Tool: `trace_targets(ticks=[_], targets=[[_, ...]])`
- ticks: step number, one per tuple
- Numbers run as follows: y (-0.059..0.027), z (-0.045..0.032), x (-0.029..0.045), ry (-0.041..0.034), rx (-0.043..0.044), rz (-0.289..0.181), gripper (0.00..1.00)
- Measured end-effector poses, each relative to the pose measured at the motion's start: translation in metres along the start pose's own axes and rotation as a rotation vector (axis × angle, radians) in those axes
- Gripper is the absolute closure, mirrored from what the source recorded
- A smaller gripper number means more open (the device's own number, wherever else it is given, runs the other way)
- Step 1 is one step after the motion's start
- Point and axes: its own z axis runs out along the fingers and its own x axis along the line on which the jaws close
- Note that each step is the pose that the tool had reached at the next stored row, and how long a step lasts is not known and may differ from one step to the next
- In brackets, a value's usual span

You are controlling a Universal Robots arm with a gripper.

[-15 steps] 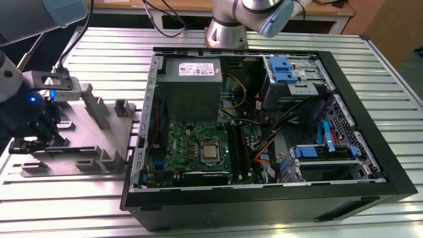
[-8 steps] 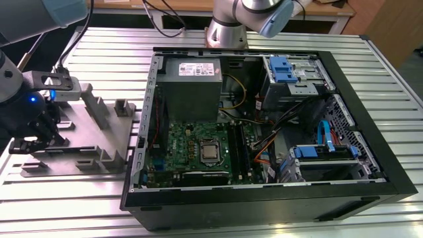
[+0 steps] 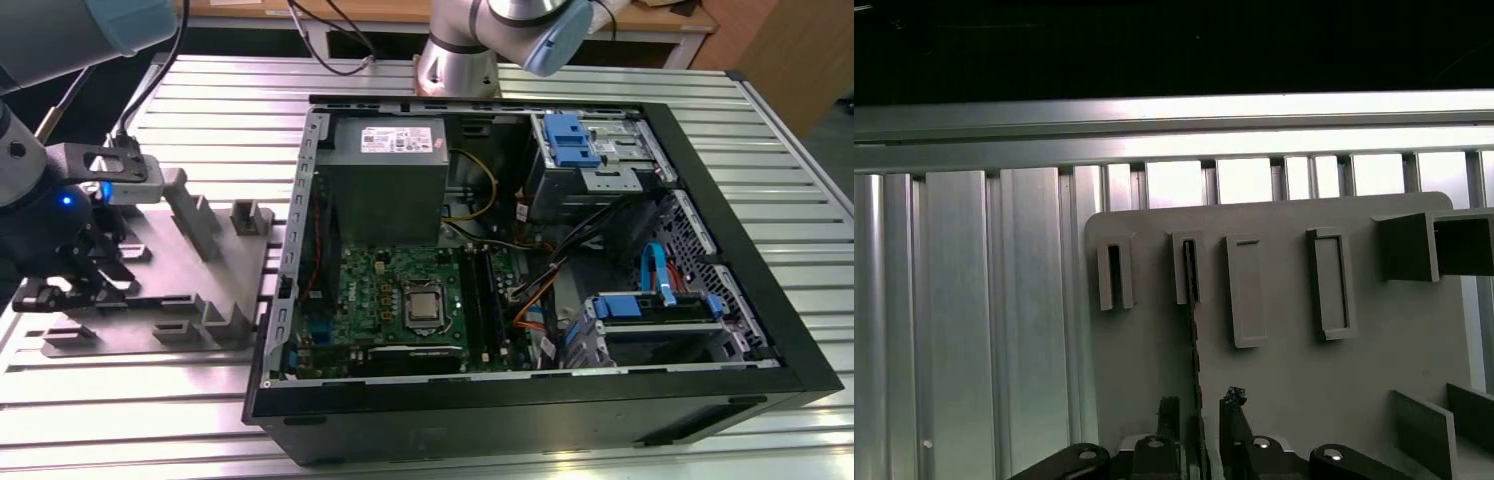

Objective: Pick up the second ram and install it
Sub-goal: 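Pick up the second ram and move it above second insertion slot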

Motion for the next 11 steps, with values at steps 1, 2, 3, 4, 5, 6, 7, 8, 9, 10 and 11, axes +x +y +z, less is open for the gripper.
trace_targets(ticks=[1,2,3,4,5,6,7,8,9,10,11], targets=[[0.0000,0.0000,0.0000,0.0000,0.0000,0.000,0.71],[0.0000,0.0000,0.0000,0.0000,0.0000,0.000,0.64],[0.0000,0.0001,0.0000,0.0000,0.0000,0.000,0.64],[0.0001,0.0004,0.0000,-0.0001,0.0002,0.000,0.64],[0.0010,0.0014,0.0001,-0.0003,0.0008,0.000,0.64],[0.0029,0.0028,0.0004,-0.0002,0.0014,0.000,0.64],[0.0054,0.0045,0.0007,-0.0001,0.0021,0.000,0.64],[0.0080,0.0065,0.0010,-0.0003,0.0028,0.000,0.64],[0.0108,0.0083,0.0013,-0.0002,0.0031,0.000,0.64],[0.0137,0.0102,0.0017,-0.0003,0.0036,-0.001,0.64],[0.0166,0.0119,0.0020,-0.0001,0.0036,-0.001,0.64]])
